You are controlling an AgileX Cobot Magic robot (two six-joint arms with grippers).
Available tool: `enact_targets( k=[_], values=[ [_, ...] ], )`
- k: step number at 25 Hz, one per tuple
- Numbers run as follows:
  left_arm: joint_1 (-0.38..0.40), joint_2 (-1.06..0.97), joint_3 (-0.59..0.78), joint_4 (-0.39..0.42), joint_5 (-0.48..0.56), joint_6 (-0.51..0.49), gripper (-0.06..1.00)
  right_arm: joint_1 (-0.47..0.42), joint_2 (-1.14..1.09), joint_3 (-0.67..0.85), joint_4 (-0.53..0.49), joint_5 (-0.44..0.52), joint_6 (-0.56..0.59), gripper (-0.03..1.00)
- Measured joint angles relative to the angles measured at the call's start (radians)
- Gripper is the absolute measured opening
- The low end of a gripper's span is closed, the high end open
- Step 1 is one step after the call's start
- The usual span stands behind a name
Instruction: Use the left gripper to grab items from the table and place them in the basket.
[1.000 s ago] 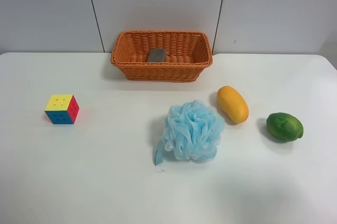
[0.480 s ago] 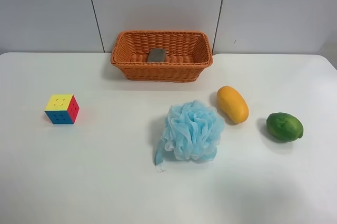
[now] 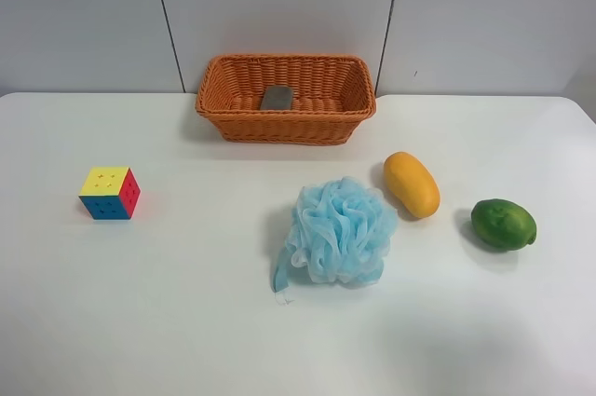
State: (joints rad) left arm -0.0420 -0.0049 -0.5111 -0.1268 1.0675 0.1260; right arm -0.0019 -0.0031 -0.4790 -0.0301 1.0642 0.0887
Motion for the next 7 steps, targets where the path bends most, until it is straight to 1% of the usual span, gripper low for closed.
enact_targets(
  k=[7],
  values=[
    [0.0,0.0,0.0,0.0,0.0,-0.001,0.99,0.0,0.0,0.0,0.0,0.0,0.0,0.99]
  ],
)
